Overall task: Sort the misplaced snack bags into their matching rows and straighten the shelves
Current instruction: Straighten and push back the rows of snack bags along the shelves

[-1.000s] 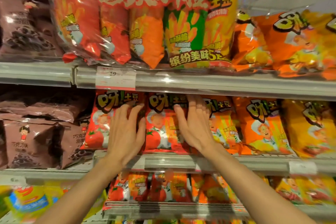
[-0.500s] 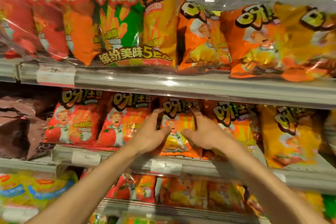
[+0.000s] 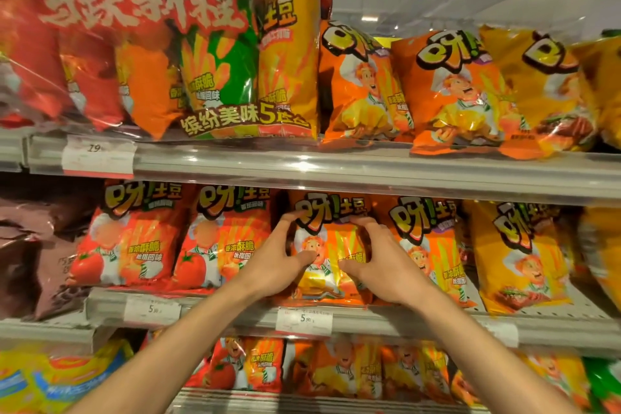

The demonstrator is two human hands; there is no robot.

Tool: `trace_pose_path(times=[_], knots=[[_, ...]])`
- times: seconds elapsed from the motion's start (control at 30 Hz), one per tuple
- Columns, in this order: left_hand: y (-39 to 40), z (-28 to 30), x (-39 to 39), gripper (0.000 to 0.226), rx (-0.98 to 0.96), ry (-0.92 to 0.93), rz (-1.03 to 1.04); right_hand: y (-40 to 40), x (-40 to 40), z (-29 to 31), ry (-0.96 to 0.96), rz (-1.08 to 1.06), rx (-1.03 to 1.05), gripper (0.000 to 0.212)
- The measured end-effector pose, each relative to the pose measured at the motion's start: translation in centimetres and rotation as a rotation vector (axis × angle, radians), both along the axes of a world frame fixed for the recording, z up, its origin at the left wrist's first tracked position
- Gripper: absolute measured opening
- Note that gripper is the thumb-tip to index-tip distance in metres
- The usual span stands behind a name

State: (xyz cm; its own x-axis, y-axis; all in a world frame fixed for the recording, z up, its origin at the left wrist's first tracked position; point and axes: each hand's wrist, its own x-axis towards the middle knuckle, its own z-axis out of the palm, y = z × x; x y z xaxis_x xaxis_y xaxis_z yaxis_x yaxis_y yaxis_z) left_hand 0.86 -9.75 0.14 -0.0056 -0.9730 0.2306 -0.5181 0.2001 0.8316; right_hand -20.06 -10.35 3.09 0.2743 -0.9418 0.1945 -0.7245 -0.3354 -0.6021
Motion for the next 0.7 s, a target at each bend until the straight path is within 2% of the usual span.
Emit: trace_pose_path(times=[0.13,0.47,0.6,0.7], knots=[[-0.3,0.5,0.4,0.087,0.042,0.007,-0.047,0.1,-0.2,-0.4,-0.067,0.006,-0.022,0.075],[-2.4,2.1,0.4,0.095,0.048,0.082,-0.118,-0.6,-2.4,-0.8,-0.139,0.013,-0.011,0.067],[-2.3,2.2,-0.3,0.092,-0.035,0.071,-0.123,-1.0,-2.9,-0.3,-0.067,0.02,0.038,0.079],[-2.0,2.3,0.3,0.089,-0.047,0.062,-0.098,-1.5,-2.5,0.6,-0.084,0.082,0.111,0.086]])
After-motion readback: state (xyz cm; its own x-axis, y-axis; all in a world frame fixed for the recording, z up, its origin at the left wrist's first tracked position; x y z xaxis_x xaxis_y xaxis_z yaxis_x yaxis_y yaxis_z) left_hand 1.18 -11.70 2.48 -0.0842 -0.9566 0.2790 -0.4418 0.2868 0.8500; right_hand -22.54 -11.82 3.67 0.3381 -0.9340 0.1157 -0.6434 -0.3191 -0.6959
